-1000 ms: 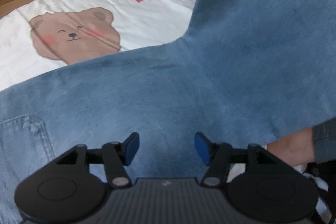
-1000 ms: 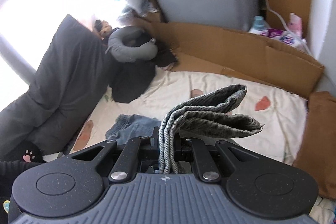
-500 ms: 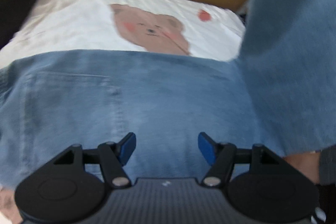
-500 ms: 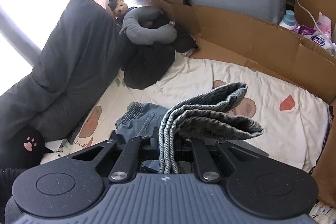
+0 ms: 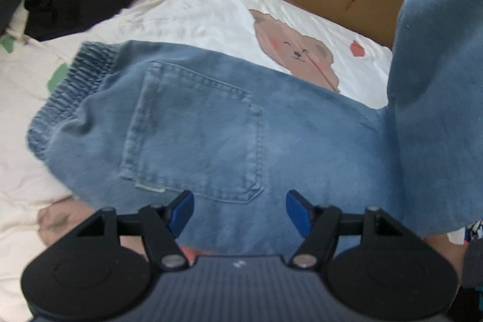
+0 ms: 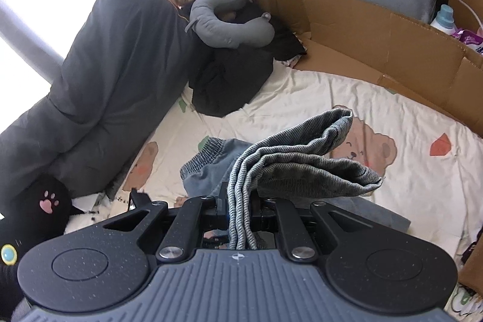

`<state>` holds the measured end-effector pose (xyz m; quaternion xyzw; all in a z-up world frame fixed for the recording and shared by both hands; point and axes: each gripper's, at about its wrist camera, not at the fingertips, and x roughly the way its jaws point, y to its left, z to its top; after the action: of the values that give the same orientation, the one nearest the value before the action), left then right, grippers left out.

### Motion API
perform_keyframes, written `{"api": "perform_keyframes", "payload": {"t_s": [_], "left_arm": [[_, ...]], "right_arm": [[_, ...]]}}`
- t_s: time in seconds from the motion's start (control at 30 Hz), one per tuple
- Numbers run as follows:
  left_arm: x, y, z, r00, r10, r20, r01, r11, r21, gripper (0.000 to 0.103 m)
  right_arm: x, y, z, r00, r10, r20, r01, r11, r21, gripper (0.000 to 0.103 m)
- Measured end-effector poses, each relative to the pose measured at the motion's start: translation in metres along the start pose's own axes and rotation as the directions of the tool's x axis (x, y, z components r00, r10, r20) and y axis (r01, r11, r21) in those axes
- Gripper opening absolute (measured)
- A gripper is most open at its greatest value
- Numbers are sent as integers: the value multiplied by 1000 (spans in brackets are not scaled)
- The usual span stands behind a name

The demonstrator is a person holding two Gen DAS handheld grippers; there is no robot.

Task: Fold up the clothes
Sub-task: 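Carry the hem layers with the right tool over the pants toward the waistband, then lower the hem onto the waistband and open the right tool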

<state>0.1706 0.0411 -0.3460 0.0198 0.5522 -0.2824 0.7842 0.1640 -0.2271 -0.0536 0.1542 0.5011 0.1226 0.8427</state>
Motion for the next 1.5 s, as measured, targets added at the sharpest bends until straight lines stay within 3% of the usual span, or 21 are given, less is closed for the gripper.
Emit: {"api": "perform_keyframes", "payload": {"t_s": [0.37, 0.87, 1.13, 1.33, 1.5], "left_arm": [[-57, 8, 6, 995, 45, 84, -40, 997, -62, 73], [-108, 35, -17, 987, 103, 121, -80, 980, -179, 73], [-122, 61, -37, 983, 143, 114, -113, 965, -235, 73], [-115, 82, -45, 982, 152, 112, -116, 953, -279, 73], [-104, 97, -49, 981, 147, 123, -101, 941, -322, 73]], "right_arm": [[46, 5, 2, 996, -34, -88, 34, 999, -1, 9], [112, 14, 12, 989, -110, -102, 119, 989, 88, 9], [162, 32, 9, 987, -82, -138, 97, 990, 105, 9], [203, 24, -3, 987, -22, -161, 55, 978, 202, 9], [246, 28, -10, 980, -7, -201, 45, 982, 184, 9]]}}
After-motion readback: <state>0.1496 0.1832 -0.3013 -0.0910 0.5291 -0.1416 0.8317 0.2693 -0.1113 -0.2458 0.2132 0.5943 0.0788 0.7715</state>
